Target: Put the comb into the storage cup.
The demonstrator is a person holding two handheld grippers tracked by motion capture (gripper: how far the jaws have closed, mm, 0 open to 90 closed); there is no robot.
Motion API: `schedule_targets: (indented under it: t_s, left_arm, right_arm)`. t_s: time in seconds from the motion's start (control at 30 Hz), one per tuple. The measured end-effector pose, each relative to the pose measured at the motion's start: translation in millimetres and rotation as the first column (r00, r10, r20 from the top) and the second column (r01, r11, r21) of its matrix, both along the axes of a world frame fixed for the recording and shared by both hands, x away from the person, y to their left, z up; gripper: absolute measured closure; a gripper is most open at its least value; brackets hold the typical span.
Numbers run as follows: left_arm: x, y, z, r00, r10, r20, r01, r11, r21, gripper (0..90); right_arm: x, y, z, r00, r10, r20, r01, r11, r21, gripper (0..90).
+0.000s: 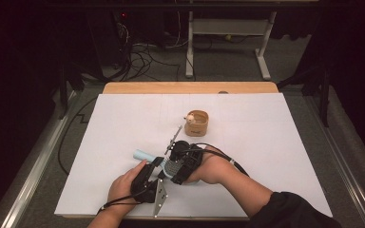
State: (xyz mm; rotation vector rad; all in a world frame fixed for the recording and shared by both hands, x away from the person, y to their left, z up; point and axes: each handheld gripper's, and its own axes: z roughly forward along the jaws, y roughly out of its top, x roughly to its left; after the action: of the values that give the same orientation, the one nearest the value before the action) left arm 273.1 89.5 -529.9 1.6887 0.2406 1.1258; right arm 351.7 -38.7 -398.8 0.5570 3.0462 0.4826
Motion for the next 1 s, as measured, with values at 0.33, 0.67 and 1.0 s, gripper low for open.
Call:
schedule_targets:
  t_s: [0.33, 0.67, 1.0]
  left_arm:
    - [-1.7, 0.1, 0.0, 0.9994, -0.007, 0.034, 0.006, 0.9996, 0.026, 56.2]
    - [-0.5, 0.3, -0.7, 0.9992, 0.002, 0.041, -0.004, 0.9993, 0.036, 62.4]
    - [-1.0, -0.2, -2.2, 0.9984, 0.004, 0.056, -0.007, 0.9982, 0.06, 68.4]
  right_arm:
    - [0.9, 3.4, -2.1, 0.9997, -0.022, -0.008, 0.022, 1.0, 0.008, 20.5]
    - [3.0, 5.4, -2.3, 0.9997, -0.02, -0.015, 0.02, 1.0, 0.01, 20.5]
    - [2.8, 5.7, -1.9, 0.9998, -0.011, -0.016, 0.011, 1.0, 0.005, 20.5]
